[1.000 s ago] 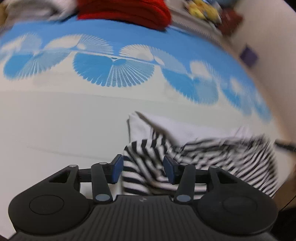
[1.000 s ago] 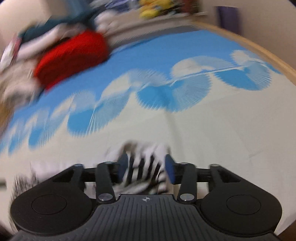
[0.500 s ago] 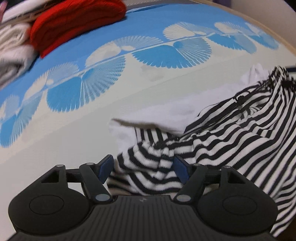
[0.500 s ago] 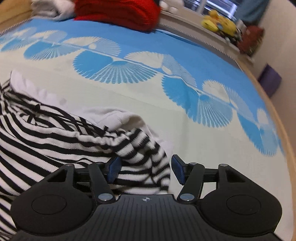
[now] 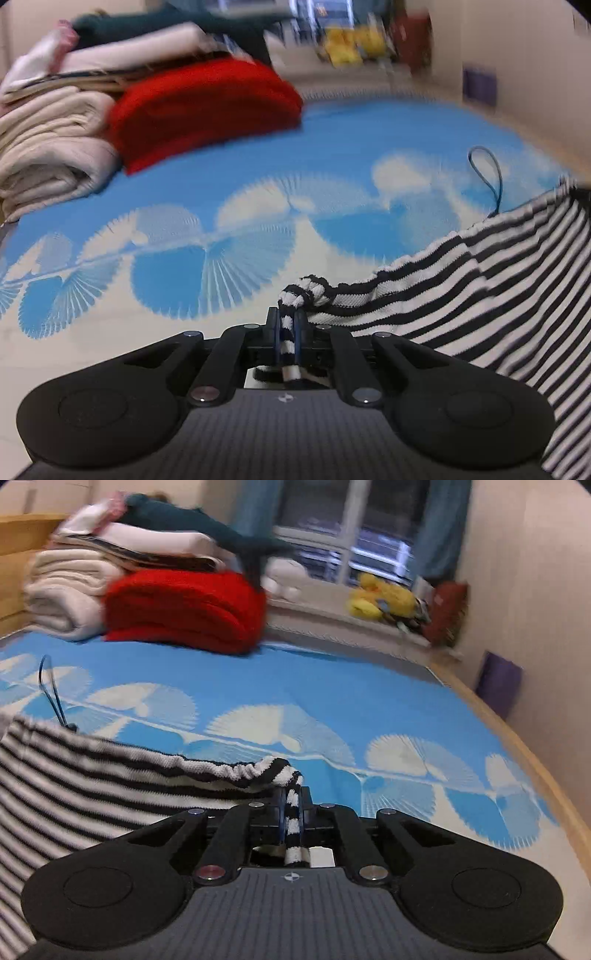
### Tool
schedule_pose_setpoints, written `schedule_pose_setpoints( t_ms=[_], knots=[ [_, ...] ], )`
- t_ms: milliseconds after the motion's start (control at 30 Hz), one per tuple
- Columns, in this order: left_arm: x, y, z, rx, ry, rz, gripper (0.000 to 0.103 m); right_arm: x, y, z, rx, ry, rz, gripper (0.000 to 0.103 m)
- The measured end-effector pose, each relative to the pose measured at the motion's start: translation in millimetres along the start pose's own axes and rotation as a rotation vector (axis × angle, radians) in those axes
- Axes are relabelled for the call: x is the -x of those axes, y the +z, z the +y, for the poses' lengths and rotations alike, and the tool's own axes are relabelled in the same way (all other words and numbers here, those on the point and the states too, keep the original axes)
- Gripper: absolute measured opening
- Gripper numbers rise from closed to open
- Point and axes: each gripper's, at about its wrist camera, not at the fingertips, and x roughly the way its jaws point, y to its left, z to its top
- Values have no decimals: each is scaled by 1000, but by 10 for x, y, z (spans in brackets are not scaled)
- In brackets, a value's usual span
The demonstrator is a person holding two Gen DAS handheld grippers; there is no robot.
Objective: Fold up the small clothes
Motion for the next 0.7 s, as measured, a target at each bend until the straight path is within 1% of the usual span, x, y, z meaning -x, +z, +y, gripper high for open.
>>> schedule_pose_setpoints(
  t_ms=[33,100,133,200,267,300,333,367,400,433,467,500,533,567,600,633,667,700],
  knots=[
    [-76,18,-46,-10,11,15,7,-144,-20,36,11,-14,56,5],
    [-206,65,-10,38,19,32,7,-375,-83,131,55,-37,140,5],
    [-267,70,26,67,33,48,7,-463,-101,175,73,-45,157,5],
    [-400,63,145,135,57,83,7,-559,-97,216,81,-34,155,5],
    [-526,20,221,187,61,134,7,-657,-103,275,102,-19,154,6],
    [-590,-20,253,198,54,169,7,-715,-124,317,124,-13,163,6],
    [-704,-70,256,206,31,227,7,-780,-182,368,145,-7,186,7],
    [-801,-114,250,213,5,282,7,-867,-241,405,163,9,233,8],
    [-879,-160,254,227,-21,325,11,-955,-310,447,181,21,295,8],
    [-892,-167,271,246,-34,330,11,-1039,-395,489,208,12,351,8],
    [-876,-137,324,265,-39,322,13,-1058,-425,509,225,2,355,8],
    [-828,-111,379,296,-53,308,20,-1052,-416,517,230,-2,352,12],
    [-765,-94,449,337,-72,292,34,-1040,-388,518,223,-6,356,16],
    [-688,-89,515,376,-92,276,41,-1014,-348,496,209,-9,357,19],
    [-603,-87,590,417,-114,261,52,-970,-316,471,196,-15,346,27],
    [-519,-88,645,449,-135,253,57,-910,-277,437,178,-21,328,35],
    [-450,-86,682,476,-159,248,57,-813,-241,383,149,-21,307,40],
    [-360,-119,736,501,-186,244,57,-703,-211,310,110,-16,287,49]
  ],
)
